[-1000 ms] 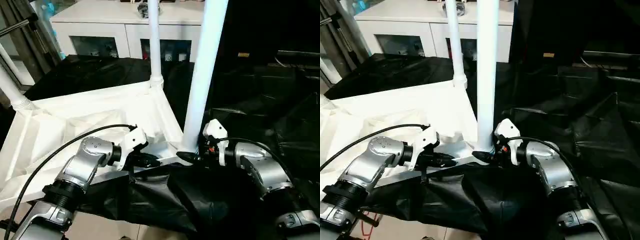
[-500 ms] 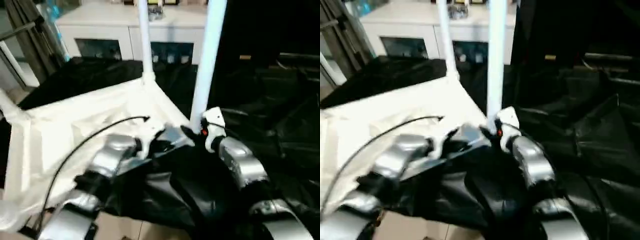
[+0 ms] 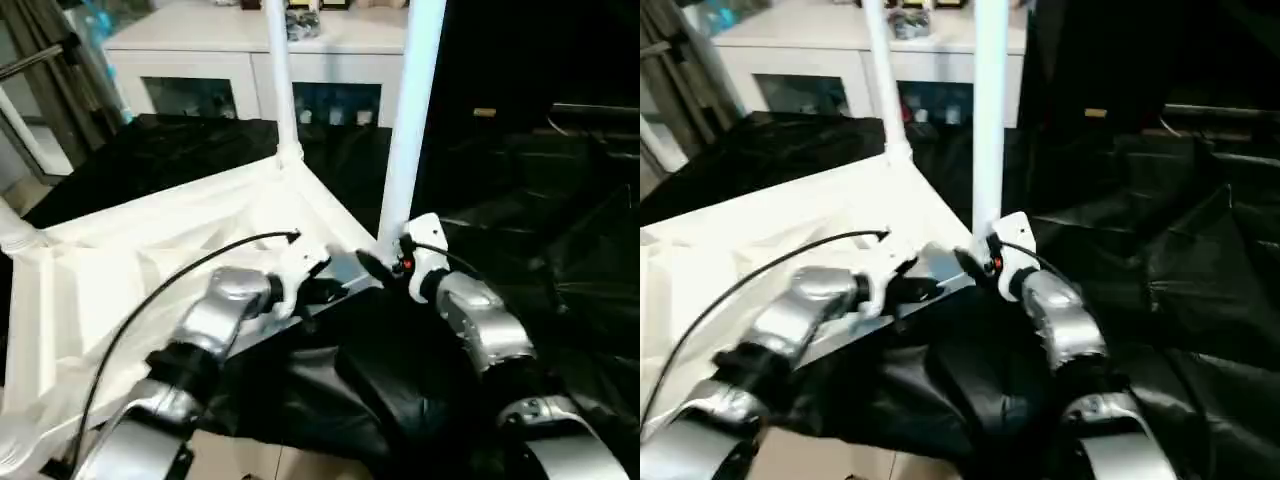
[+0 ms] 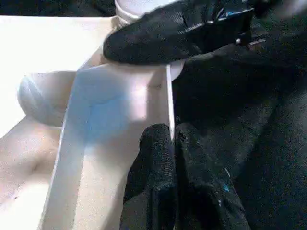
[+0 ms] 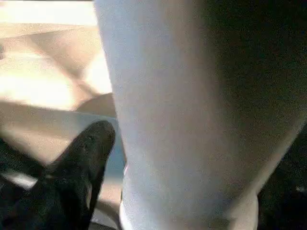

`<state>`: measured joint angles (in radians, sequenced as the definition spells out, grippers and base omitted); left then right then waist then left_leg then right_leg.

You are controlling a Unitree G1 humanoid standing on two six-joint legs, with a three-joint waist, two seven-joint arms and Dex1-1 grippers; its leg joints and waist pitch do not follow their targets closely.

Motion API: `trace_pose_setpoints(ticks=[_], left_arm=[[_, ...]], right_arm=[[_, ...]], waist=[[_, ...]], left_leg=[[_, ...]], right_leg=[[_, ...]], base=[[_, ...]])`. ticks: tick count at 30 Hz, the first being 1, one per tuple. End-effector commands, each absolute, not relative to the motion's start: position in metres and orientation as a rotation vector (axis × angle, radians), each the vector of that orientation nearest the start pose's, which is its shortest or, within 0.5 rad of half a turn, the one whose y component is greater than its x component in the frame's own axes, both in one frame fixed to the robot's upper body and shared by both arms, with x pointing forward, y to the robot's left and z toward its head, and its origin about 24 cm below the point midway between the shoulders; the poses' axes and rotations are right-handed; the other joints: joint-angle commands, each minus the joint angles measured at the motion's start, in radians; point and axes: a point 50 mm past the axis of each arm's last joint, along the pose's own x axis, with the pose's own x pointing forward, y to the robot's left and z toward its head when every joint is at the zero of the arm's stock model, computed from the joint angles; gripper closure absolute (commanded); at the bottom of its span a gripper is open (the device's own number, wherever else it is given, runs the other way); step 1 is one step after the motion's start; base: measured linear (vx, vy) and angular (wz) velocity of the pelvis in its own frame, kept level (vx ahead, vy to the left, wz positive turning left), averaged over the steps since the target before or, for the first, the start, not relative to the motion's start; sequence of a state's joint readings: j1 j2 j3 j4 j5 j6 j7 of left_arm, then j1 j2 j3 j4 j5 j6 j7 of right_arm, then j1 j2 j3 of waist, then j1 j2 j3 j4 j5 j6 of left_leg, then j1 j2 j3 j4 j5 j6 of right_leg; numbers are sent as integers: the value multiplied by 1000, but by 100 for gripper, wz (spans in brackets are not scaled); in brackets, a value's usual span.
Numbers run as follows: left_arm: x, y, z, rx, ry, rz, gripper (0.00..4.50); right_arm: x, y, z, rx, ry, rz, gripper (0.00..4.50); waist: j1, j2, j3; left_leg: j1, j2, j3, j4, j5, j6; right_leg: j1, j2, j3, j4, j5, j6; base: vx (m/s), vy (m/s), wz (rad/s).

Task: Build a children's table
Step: Rotate leg to tighten

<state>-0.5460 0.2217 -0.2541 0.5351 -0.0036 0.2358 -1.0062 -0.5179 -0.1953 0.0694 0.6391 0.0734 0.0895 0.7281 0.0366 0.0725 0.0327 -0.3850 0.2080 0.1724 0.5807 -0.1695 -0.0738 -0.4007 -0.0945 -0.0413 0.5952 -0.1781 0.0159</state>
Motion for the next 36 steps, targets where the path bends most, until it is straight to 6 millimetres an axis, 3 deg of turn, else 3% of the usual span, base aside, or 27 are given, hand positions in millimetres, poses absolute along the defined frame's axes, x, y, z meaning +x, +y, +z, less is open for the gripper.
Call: trace_pose_setpoints(ticks=[1,4,7,10,12,13,15,22,25,26,30,32,33,36], left_arm=[[302,78,48,232,376,-1389,450],[296,96,49,257,392,-1475,450],[294,104,50,272,405,-1514,450],[293,109,50,288,418,-1526,450],[292,117,52,294,440,-1559,450],[291,118,53,293,446,-1573,450],[290,120,55,289,449,-1590,450],[291,120,55,288,446,-1591,450],[291,120,55,285,442,-1585,450],[291,119,55,281,437,-1575,450],[296,116,54,255,413,-1501,450],[306,112,53,258,402,-1376,450],[313,109,53,245,386,-1295,450],[319,105,53,230,375,-1223,450]], right_arm=[[317,-111,32,-87,315,987,69],[305,-132,41,-151,346,1173,69],[298,-140,42,-185,374,1255,69],[296,-142,42,-198,387,1282,69],[294,-143,44,-195,406,1327,69],[294,-143,45,-193,410,1340,83],[292,-140,46,-186,420,1366,94],[285,-133,41,-184,440,1409,153],[282,-132,40,-177,447,1415,174],[281,-131,38,-171,451,1413,176],[283,-128,32,-154,435,1321,178],[295,-124,23,-136,435,1124,178],[303,-122,18,-111,434,984,178],[308,-120,14,-81,438,883,178]], waist=[[6,-15,-63],[25,-17,-64],[33,-14,-65],[35,-16,-59],[35,-18,-54],[35,-22,-53],[37,-20,-53],[44,-29,-52],[46,-27,-54],[45,-33,-54],[47,-31,-53],[41,-33,-50],[37,-28,-47],[19,-34,-47]], left_leg=[[7,8,5,-63,-207,76],[10,11,9,-55,-159,112],[14,14,10,-53,-150,120],[15,16,11,-59,-196,99],[17,16,10,-65,-240,74],[18,16,11,-67,-251,69],[22,17,11,-68,-260,53],[17,16,11,-67,-241,44],[17,16,10,-66,-223,46],[17,15,11,-65,-214,50],[17,15,11,-65,-215,48],[17,13,11,-68,-236,33],[20,10,9,-72,-269,10],[23,8,2,-78,-332,-25]], right_leg=[[50,-28,15,-60,-103,-246],[51,-26,14,-50,-28,-275],[46,-27,15,-46,-13,-286],[43,-29,16,-52,-78,-287],[42,-30,18,-58,-162,-268],[42,-29,19,-61,-181,-264],[39,-31,22,-62,-204,-255],[40,-32,24,-61,-208,-242],[39,-31,24,-58,-189,-240],[40,-30,24,-57,-173,-242],[38,-32,24,-57,-186,-239],[35,-34,25,-62,-231,-232],[30,-33,24,-69,-290,-218],[32,-34,23,-77,-372,-180]], base=[[55,-7,0],[0,0,0],[0,0,0],[0,0,0],[0,0,0],[0,0,0],[0,0,0],[0,0,0],[0,0,0],[0,0,0],[0,0,0],[0,0,0],[0,0,0],[0,0,0]])
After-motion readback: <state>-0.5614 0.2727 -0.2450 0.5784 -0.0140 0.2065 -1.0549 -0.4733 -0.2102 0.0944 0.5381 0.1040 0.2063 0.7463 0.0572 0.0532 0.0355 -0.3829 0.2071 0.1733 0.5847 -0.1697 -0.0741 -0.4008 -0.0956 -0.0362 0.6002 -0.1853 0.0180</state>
